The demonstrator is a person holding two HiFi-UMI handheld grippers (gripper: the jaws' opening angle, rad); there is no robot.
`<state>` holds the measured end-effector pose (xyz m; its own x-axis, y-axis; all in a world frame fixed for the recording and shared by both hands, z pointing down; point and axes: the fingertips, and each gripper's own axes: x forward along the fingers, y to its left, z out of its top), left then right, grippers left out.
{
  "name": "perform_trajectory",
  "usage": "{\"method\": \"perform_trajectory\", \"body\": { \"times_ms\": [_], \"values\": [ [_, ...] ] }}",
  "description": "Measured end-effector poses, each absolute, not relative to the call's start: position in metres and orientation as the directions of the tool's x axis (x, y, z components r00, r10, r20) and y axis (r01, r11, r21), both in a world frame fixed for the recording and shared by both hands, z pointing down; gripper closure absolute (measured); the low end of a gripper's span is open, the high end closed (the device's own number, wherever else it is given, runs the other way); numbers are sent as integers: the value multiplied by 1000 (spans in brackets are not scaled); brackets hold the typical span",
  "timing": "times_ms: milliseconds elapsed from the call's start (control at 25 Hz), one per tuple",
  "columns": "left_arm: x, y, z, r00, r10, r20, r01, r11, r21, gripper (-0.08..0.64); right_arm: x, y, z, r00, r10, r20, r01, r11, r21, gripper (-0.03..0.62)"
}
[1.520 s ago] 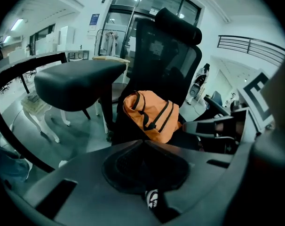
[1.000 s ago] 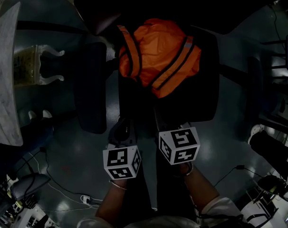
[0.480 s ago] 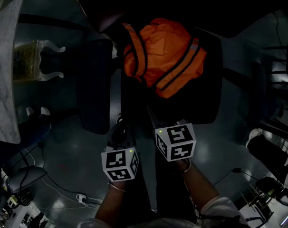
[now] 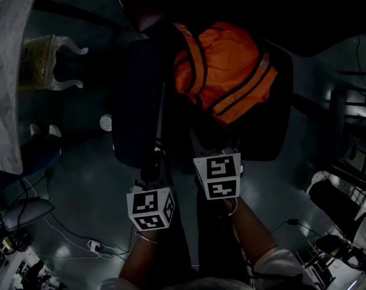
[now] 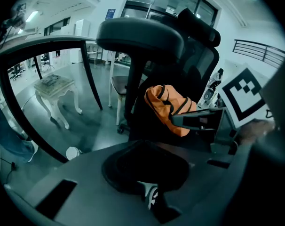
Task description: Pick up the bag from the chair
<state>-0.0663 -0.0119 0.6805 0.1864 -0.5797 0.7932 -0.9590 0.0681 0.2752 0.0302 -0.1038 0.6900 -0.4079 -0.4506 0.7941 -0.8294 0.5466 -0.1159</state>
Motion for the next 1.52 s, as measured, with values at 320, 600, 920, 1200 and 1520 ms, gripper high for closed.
{"method": "perform_trajectory", "body": {
  "times_ms": [320, 600, 920, 1200, 1520],
  "values": [
    [-95, -3, 694, 164, -569, 806, -957, 106, 270, 541, 20, -112, 701, -344, -470, 813, -828, 561, -27, 377],
    [-112, -6, 699, 153, -570, 807, -952, 133, 275, 541, 15, -119, 701, -270, -509, 817, -805, 585, 98, 377],
    [-118, -11, 699, 146, -577, 804, -946, 156, 284, 541, 14, -132, 704, -231, -520, 822, -776, 608, 167, 377],
    [-128, -11, 704, 139, -571, 809, -944, 169, 282, 541, 14, -135, 715, -223, -489, 843, -797, 590, 132, 379],
    [-129, -13, 702, 130, -575, 807, -943, 179, 280, 541, 27, -141, 712, -190, -507, 841, -824, 548, 145, 449]
  ]
}}
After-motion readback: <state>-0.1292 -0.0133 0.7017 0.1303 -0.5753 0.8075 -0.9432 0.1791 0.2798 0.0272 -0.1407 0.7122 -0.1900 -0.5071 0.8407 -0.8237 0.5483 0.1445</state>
